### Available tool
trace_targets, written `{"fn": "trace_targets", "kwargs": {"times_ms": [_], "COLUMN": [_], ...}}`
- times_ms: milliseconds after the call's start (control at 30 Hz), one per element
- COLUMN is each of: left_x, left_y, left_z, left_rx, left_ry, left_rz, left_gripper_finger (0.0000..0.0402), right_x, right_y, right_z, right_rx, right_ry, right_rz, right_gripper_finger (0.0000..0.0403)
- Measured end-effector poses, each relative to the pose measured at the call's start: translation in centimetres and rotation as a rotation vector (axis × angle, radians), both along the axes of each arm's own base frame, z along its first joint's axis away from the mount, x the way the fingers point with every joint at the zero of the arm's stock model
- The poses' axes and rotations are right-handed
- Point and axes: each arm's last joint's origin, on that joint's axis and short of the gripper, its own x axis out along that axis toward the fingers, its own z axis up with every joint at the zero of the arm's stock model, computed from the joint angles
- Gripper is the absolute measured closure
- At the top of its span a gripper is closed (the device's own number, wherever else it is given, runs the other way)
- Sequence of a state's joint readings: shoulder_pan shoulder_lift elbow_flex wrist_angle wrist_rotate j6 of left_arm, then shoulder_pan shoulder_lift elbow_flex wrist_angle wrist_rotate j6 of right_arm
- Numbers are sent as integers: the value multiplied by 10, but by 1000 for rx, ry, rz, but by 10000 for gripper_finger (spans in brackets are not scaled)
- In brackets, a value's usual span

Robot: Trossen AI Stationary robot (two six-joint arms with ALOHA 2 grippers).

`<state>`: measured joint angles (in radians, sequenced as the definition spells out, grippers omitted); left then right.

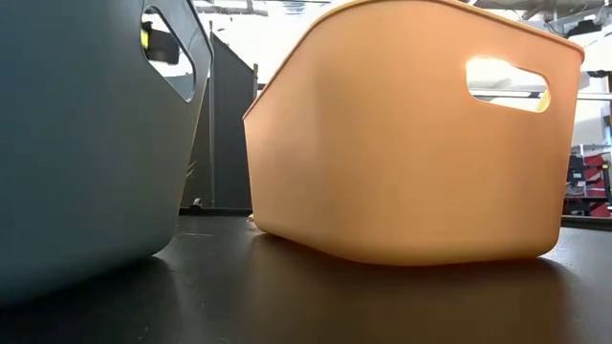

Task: Sort candy
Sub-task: Put the yellow chocolate into the orange bin

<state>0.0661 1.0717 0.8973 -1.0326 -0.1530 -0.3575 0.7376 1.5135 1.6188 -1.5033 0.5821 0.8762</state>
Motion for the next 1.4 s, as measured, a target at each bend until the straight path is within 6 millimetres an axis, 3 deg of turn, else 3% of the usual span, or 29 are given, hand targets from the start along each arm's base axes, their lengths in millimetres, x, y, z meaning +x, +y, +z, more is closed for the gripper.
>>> {"fn": "trace_targets", "kwargs": {"times_ms": [267, 400, 600, 900, 1100, 1400], "left_x": [-6, -15, -37, -53, -53, -36], "left_y": [-8, -20, -41, -55, -54, -43], "left_z": [-25, -31, -40, -30, -31, -46], "left_rx": [-271, -323, -357, -325, -308, -272], "left_ry": [437, 532, 538, 357, 330, 201], "left_rz": [-90, -126, -151, -77, -58, -48], "left_gripper_finger": [141, 141, 142, 181, 204, 207], "right_x": [13, 27, 52, 87, 97, 101], "right_y": [-35, -49, -75, -122, -136, -162], "right_z": [10, 12, 17, 31, 38, 41], "right_rx": [-187, -238, -286, -297, -272, -280], "right_ry": [4, -4, -45, -188, -279, -304], "right_rz": [62, 83, 102, 104, 103, 29], "right_gripper_finger": [165, 165, 165, 165, 165, 165]}}
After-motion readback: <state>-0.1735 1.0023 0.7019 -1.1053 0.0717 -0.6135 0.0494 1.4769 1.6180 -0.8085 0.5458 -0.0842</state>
